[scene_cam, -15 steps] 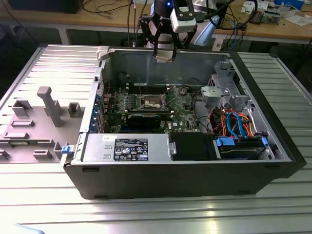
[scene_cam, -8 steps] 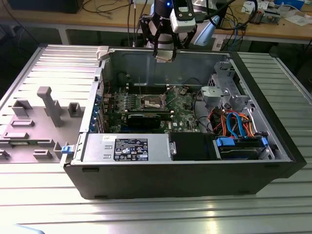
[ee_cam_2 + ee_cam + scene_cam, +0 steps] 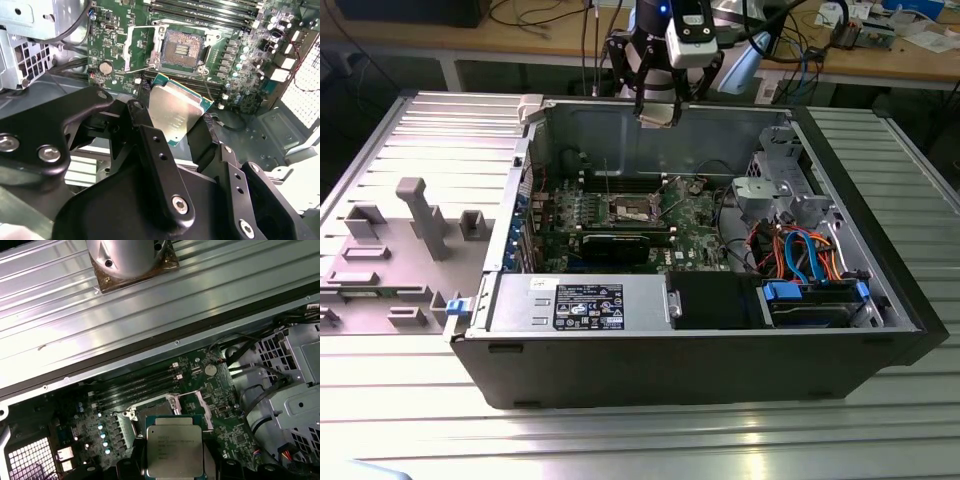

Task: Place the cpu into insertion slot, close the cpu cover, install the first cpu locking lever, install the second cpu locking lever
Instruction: 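Place the cpu into insertion slot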

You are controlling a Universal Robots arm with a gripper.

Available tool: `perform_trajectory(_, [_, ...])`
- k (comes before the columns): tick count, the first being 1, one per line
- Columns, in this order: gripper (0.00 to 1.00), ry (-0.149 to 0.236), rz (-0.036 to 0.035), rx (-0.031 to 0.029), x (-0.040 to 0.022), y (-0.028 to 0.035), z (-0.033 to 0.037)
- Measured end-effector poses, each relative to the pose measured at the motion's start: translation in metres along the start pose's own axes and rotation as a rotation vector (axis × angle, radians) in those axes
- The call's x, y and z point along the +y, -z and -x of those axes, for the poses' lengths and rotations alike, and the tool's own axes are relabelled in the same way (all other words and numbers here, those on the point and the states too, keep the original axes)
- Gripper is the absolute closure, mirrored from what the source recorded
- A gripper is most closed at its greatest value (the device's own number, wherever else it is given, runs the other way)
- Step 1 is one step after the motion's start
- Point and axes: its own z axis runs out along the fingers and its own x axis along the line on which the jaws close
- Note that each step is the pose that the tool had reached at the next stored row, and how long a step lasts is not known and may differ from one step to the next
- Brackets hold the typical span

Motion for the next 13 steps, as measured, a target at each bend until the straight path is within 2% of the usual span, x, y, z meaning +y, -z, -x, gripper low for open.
perform_trajectory(3, [0.46, -0.016, -0.0004, -0.0014, -0.0001, -0.0002, 0.0])
perform_trajectory(13, [0.46, -0.017, -0.0003, -0.0016, 0.0, -0.0002, 0.0])
